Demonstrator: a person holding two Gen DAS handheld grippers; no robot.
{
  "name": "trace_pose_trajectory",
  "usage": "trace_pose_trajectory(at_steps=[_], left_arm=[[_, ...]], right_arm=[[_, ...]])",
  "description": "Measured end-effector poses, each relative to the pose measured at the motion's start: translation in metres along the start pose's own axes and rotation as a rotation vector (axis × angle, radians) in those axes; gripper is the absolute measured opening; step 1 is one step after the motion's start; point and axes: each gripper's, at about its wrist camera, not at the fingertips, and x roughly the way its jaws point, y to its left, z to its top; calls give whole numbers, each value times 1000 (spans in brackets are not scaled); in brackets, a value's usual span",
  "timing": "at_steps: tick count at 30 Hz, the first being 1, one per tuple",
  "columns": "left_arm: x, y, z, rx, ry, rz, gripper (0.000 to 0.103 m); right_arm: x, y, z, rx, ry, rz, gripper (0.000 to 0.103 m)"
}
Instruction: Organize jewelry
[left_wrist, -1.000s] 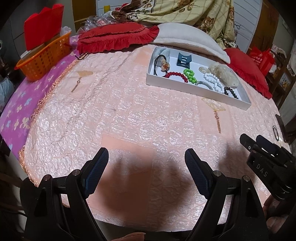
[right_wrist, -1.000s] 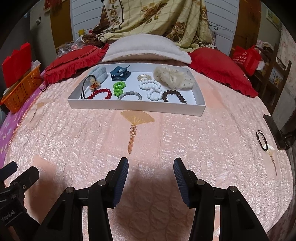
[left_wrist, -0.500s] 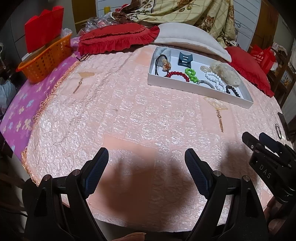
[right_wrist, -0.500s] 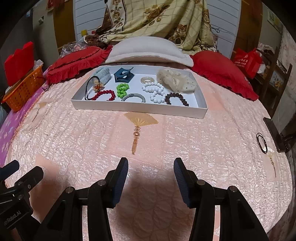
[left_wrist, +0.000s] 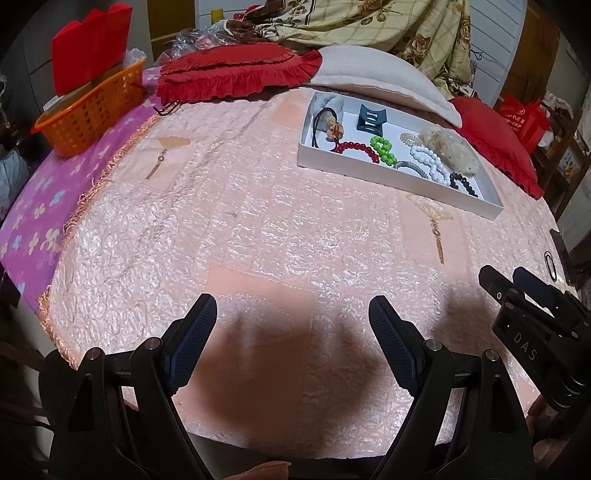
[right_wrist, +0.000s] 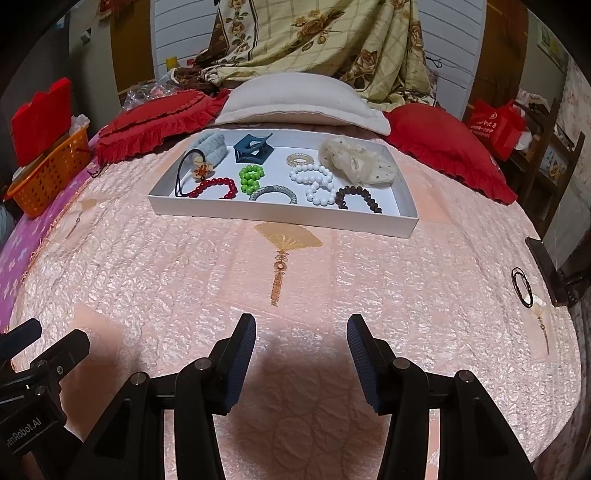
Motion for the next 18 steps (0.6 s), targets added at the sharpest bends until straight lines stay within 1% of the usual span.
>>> trace_pose_trajectory(at_steps=[8,10,12,15,18], left_arm=[[-8,-2,0,3,-16,3,84],[-14,-2,2,2,-33,11,84],[-26,-3,4,9,-70,30,84],[-44,-2,6,6,-134,60,84],[-53,-2,8,5,-163,50,84]], right_arm=[[-6,-1,0,5,-10,1,50],[-9,-4,0,8,-26,3,50],[-10,-7,2,20,-40,0,50],[-9,-12,6,40,-42,17,51],[-11,-15,8,41,-51,23,51]])
